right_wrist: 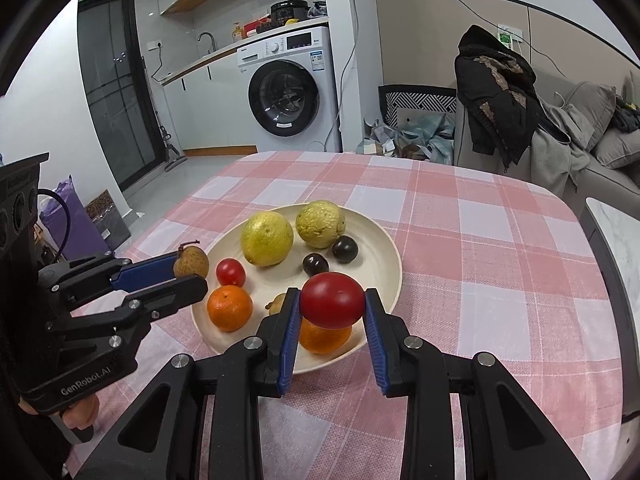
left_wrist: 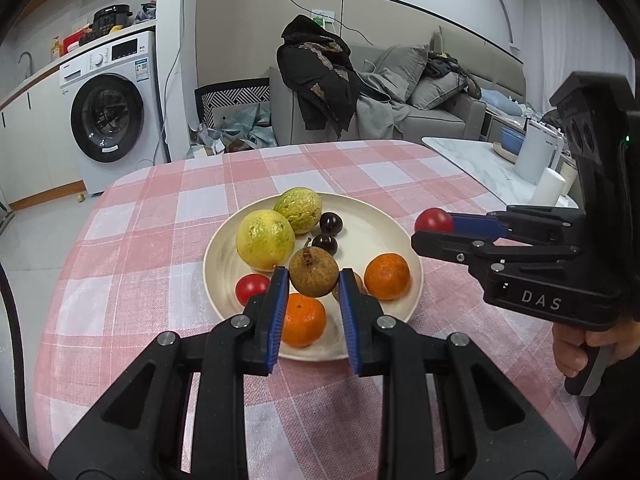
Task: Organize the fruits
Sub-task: 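Carry the pear and tomato onto the cream plate and open both tools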
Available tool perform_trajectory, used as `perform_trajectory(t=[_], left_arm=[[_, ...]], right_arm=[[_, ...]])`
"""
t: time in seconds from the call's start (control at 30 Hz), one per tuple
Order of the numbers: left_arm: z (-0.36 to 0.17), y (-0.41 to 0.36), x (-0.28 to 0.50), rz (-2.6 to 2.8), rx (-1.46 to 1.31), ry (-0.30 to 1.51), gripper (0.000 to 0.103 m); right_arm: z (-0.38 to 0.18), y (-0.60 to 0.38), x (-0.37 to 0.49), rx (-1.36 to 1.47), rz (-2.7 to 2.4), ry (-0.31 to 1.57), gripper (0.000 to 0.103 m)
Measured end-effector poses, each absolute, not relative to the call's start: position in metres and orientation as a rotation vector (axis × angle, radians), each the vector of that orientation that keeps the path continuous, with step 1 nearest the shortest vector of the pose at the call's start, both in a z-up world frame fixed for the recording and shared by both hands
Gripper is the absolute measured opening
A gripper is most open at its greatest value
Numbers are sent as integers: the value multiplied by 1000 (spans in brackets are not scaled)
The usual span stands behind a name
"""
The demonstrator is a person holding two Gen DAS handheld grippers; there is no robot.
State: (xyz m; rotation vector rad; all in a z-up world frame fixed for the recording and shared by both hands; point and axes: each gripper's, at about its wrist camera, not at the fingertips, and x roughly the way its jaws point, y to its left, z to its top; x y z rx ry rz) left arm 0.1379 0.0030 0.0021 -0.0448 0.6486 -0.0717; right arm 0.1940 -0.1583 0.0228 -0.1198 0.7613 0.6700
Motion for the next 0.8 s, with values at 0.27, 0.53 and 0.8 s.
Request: perform_trajectory(t=[0.27, 0.53, 0.8], left_arm=[[-9, -5, 158, -71, -14, 675, 23], [-19, -6, 172, -60, -1, 698, 23], [-25, -2, 178, -54, 0, 705, 23]], right_arm=[[16, -156, 209, -91, 658, 778, 32], [5, -156, 216, -70, 640, 792, 32], [-2, -155, 221, -62, 626, 809, 32]])
